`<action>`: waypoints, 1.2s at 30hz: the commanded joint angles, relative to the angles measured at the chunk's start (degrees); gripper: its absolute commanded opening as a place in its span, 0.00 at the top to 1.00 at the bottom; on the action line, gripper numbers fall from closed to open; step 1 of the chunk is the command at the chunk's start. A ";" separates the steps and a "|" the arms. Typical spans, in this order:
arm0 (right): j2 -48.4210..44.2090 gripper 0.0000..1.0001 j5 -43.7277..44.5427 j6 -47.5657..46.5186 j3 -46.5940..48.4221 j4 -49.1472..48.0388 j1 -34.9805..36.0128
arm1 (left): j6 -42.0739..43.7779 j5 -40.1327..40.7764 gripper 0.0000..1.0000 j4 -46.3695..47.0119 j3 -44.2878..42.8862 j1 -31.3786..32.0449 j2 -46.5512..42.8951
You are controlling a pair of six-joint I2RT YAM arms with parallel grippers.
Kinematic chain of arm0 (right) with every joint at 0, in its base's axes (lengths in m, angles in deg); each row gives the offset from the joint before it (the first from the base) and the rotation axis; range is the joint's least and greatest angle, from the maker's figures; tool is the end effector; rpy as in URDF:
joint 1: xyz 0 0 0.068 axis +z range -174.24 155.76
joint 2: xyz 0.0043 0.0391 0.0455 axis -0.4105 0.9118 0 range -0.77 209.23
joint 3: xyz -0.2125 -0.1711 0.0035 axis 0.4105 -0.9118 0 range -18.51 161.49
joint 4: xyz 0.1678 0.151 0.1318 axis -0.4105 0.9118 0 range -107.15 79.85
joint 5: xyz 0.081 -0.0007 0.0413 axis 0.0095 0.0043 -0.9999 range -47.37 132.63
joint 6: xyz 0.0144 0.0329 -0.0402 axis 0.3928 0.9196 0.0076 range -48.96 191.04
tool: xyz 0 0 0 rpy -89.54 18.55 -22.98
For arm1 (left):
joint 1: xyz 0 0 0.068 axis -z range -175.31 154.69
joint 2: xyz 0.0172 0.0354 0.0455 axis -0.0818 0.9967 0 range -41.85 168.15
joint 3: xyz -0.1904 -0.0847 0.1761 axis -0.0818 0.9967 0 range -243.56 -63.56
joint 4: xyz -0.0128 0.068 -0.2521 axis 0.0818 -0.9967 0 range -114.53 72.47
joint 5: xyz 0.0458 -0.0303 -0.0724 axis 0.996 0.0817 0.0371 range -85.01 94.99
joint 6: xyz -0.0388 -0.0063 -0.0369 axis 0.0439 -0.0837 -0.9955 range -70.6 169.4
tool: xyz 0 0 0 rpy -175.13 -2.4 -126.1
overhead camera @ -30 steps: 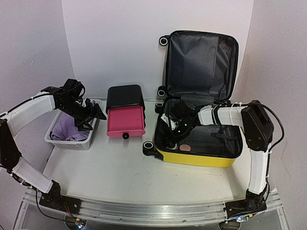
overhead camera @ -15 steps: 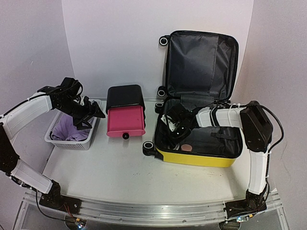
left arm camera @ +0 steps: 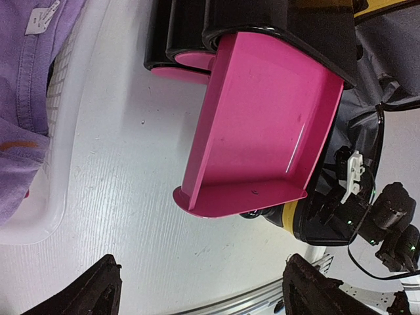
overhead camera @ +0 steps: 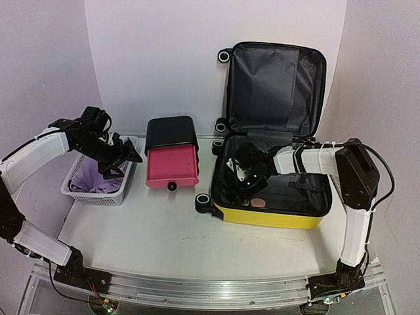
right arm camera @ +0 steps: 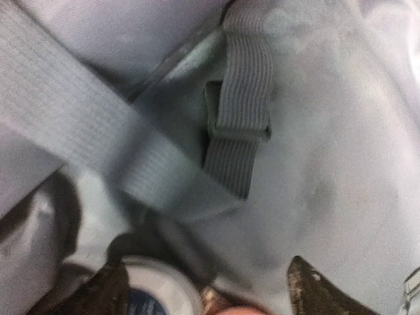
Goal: Open, take out, and arrange the luggage
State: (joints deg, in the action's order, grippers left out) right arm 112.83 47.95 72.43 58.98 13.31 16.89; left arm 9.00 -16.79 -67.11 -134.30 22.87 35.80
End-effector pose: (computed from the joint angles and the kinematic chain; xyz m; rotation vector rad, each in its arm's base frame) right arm 0.3053 0.2622 0.1592 -0.9019 2.5727 0.0870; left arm 0.2551 -0.0978 0.3123 -0.3653 2.6683 -0.8474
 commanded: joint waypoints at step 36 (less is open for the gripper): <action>-8.59 0.52 -0.95 4.08 2.30 5.12 1.09 | 1.13 0.24 0.14 -0.46 1.07 0.02 -4.41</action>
State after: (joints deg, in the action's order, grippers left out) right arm 111.28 43.73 75.99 59.09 19.01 17.96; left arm 9.06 -16.88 -67.59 -133.16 22.87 33.75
